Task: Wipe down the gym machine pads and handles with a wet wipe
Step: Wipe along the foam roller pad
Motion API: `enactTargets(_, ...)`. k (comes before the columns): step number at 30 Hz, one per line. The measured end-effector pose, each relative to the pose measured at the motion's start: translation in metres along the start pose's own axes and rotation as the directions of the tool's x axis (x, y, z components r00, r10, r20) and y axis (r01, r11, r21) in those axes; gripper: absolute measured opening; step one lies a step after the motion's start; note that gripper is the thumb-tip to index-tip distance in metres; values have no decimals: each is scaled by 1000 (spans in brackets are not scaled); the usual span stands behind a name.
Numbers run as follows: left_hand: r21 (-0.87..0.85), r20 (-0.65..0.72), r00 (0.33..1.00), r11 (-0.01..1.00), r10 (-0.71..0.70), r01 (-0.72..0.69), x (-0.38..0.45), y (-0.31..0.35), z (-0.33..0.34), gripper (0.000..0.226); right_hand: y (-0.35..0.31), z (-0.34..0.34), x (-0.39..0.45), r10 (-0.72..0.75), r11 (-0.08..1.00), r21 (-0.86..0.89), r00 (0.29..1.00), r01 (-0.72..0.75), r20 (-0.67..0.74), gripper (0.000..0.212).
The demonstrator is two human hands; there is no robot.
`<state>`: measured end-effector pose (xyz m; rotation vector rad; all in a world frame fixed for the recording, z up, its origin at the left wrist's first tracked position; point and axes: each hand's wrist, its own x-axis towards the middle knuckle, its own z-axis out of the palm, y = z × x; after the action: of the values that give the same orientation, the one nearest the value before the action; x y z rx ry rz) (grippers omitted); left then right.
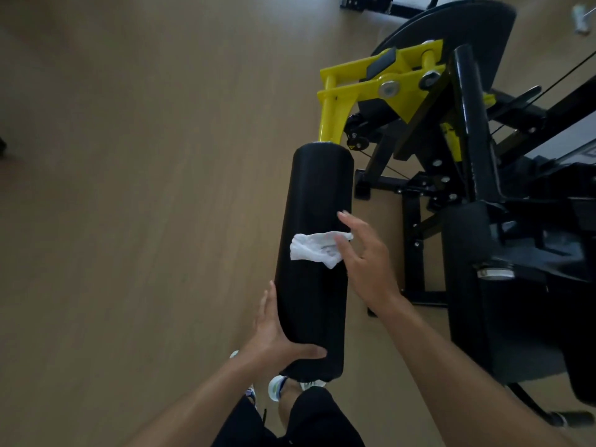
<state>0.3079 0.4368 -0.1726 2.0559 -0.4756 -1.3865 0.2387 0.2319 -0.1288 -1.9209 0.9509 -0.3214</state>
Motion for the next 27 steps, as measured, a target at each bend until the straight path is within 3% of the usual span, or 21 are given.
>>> enactTargets(3,80,-54,994,993,90,-85,-4,17,-3,156,15,-4,-10,156,986,-70,986,-151,66,62)
enactTargets(5,-8,-164,975,988,150,-154,3,39,-7,139,21,1,-11,162,985,-74,980,-154,115,63)
enactTargets(7,-100,-337,932,979,137,-180,15,64,-12,115,20,2,-8,176,984,1,981,-176,81,53)
enactTargets(9,-173,-408,907,966,108,-193,30,87,-21,90,16,1,-5,183,982,38,980,-186,77,27)
enactTargets(11,-179,-386,916,966,105,-187,39,100,-27,72,12,0,-5,177,981,53,976,-185,123,9)
enactTargets(13,-157,-361,925,970,119,-187,38,102,-30,71,9,-4,-8,198,959,179,970,-222,144,10)
enactTargets(17,-430,-238,951,857,197,-285,16,105,-29,35,-2,-22,-12,332,690,568,893,-449,303,15)
enactTargets(20,-409,-217,949,861,229,-301,9,107,-27,35,-8,-31,-13,328,548,674,869,-495,372,16)
enactTargets(23,-380,-221,956,886,192,-266,7,109,-25,35,-13,-33,-15,321,475,751,885,-459,338,20)
enactTargets(27,-436,-197,963,863,183,-254,7,112,-26,32,-16,-33,-16,345,370,808,875,-459,339,46)
